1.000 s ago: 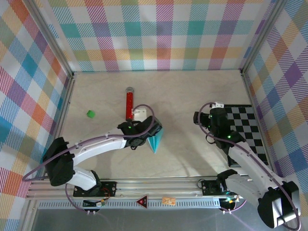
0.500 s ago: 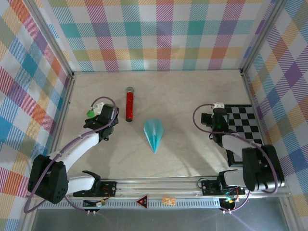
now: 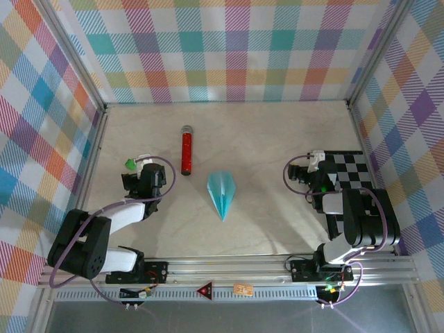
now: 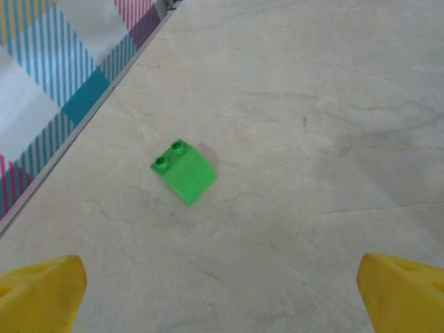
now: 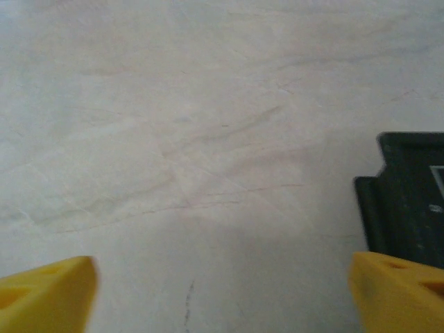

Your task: Fold a paper plane with a square sheet of paper (pick it up from the middle)

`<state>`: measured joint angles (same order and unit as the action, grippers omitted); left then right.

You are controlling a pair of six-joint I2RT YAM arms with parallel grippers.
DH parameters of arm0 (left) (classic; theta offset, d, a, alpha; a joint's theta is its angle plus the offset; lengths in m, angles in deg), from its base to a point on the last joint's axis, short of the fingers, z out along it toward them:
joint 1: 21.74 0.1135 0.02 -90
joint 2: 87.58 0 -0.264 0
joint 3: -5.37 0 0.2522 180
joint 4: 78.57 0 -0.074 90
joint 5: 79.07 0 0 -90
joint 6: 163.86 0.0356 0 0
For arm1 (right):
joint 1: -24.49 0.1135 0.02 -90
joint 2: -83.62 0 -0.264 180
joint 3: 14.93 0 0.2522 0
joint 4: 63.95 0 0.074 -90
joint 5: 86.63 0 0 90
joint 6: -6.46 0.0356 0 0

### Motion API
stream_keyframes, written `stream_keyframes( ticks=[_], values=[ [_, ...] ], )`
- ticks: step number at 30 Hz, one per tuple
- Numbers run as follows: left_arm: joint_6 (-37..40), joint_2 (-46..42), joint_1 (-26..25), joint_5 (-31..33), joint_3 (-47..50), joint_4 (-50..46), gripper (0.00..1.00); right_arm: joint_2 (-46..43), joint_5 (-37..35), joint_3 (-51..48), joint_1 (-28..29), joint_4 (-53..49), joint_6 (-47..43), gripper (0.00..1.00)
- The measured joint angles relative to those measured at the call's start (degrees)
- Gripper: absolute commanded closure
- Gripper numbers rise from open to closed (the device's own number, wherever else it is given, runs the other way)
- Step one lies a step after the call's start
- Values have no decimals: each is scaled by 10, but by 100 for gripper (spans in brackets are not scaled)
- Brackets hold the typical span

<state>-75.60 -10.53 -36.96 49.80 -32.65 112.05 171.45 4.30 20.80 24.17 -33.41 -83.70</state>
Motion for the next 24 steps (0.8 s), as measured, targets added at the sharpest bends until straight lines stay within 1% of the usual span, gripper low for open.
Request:
stream_keyframes(
  ticks=[3, 7, 9, 11, 16, 20, 24],
  values=[
    [17, 26, 5, -11, 12, 73, 0, 0, -3, 7, 4, 11, 2, 1],
    [42, 73, 8, -42, 31, 195, 0, 0, -8, 7, 5, 18, 3, 1],
    [49, 101, 11, -57, 34, 232, 0, 0, -9, 7, 6, 20, 3, 1],
    [51, 106, 19, -81, 38, 243, 0, 0, -9, 7, 6, 20, 4, 1],
    [43, 122, 62, -145, 47, 303, 0, 0, -11, 7, 6, 20, 5, 1],
    [32, 136, 86, -183, 44, 297, 0, 0, -11, 7, 6, 20, 6, 1],
    [26, 136, 89, -197, 32, 283, 0, 0, -11, 7, 7, 20, 6, 1]
  ],
)
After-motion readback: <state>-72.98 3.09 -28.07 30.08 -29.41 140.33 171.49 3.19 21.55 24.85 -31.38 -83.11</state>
